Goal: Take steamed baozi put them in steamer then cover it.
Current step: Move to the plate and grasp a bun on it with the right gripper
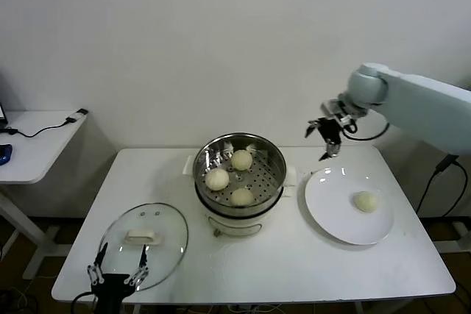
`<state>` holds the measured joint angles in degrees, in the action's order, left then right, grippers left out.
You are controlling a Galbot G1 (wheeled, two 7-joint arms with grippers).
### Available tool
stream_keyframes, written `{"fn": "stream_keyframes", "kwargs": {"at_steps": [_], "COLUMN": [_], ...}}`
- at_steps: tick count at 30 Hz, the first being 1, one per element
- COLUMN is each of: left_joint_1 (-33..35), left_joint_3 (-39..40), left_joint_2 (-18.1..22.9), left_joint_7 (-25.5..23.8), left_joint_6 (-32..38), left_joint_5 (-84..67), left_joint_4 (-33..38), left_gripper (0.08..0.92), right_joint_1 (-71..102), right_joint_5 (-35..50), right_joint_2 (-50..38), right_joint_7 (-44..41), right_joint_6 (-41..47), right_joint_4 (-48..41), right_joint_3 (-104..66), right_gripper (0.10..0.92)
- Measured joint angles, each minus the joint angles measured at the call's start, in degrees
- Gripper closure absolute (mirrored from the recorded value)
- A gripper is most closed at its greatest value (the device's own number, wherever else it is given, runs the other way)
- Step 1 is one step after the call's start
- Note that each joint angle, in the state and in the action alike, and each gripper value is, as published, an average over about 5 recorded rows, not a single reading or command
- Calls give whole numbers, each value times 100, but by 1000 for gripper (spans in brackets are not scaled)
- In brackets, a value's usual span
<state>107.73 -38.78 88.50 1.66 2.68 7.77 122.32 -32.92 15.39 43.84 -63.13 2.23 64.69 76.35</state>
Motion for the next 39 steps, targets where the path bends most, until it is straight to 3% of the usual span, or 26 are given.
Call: {"fn": "stream_keyframes", "kwargs": {"at_steps": [14,26,39], "left_joint_1": [78,38,18], "left_joint_3": [-57,-50,-92], "left_joint_2": [69,104,109], "left_joint_7": [49,91,98], "left_joint_6": [-11,-51,-57], "left_joint_5": [51,112,131], "left_joint_4": [74,51,-25], "left_gripper": [177,177,177], "right_joint_1": [2093,3062,3398], "right_joint_5": [-1510,-2487,-2881], "right_joint_2": [-516,-108,360], "right_joint_7": [-166,-180,-209], "right_joint_6": [-44,-373,-513], "right_joint_4": [-836,-1829,-2504], "right_joint_3": [-1804,-3099,-3559], "right_gripper": [203,203,204]}}
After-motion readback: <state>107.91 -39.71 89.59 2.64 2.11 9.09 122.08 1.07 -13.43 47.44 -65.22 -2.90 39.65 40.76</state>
